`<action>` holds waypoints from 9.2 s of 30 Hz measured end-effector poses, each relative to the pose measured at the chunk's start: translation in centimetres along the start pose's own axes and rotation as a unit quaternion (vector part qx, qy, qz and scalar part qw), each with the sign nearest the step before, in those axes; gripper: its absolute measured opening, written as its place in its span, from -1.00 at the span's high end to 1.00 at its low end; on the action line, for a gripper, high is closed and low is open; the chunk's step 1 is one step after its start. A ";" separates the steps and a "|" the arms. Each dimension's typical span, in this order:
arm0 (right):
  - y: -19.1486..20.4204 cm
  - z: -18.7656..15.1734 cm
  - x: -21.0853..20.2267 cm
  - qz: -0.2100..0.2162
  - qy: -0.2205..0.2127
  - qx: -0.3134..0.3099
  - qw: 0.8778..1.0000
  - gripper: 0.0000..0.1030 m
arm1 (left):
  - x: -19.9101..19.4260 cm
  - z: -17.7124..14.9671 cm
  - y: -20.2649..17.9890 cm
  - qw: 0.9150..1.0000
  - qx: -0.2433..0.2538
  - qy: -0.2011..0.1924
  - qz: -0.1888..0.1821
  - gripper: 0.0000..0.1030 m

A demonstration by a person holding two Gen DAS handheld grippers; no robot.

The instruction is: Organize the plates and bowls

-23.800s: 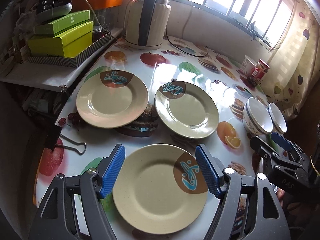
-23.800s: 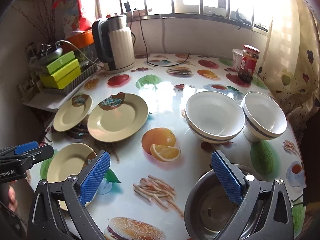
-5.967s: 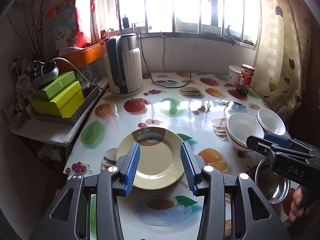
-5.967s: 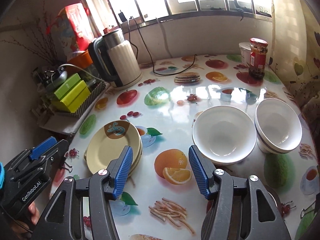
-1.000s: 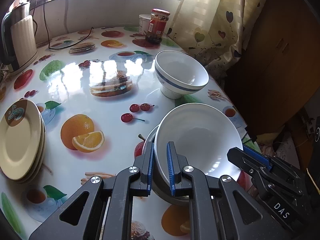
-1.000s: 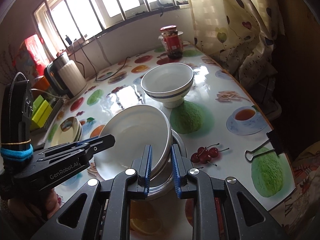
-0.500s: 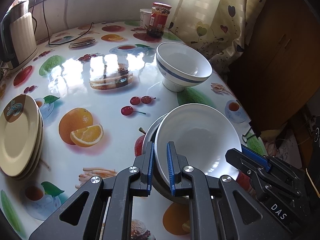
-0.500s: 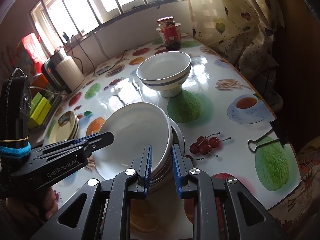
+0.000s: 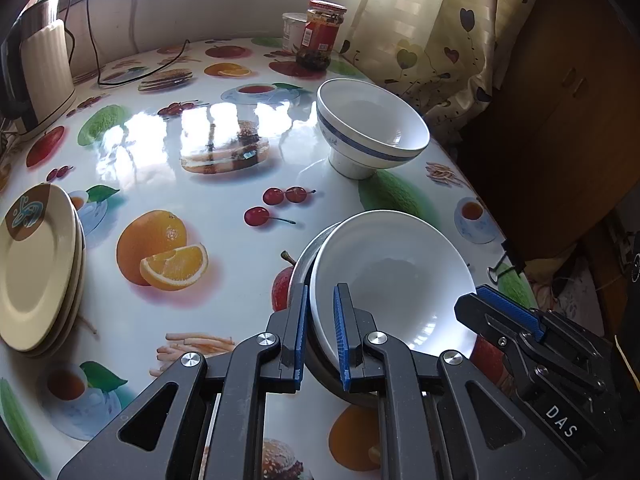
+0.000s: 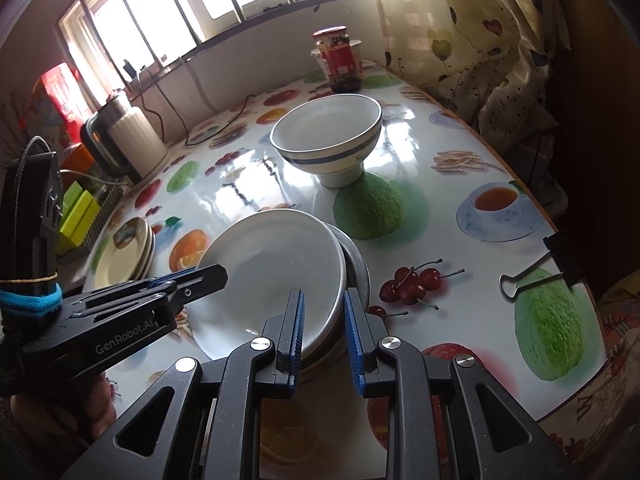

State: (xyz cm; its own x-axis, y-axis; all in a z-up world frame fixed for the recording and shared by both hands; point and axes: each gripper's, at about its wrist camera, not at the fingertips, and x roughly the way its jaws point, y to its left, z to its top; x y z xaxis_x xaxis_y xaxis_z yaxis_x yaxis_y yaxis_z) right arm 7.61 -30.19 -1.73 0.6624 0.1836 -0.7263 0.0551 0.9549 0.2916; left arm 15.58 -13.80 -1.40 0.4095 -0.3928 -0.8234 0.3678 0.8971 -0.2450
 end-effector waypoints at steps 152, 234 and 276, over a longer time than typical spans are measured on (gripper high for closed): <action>1.0 10.4 0.2 -0.046 -0.065 -0.049 0.996 0.70 | -2.4 8.3 -2.2 0.996 0.035 -0.081 0.013 0.69; 1.5 1.0 -0.6 -0.033 -0.014 -0.012 0.999 0.41 | -2.2 1.0 -1.1 0.999 0.003 -0.033 -0.002 0.67; -6.6 -2.8 -0.3 0.093 -0.032 0.152 0.983 0.24 | -0.2 -1.8 6.8 0.981 -0.147 -0.012 -0.122 0.25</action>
State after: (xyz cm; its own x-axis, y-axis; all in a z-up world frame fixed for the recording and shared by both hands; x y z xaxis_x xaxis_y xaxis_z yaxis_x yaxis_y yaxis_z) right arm 4.90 -35.88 -5.18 0.7269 0.3240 -0.6055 0.1436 0.7905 0.5954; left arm 16.52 -7.26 -3.83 0.3595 -0.6048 -0.7106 0.2013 0.7939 -0.5738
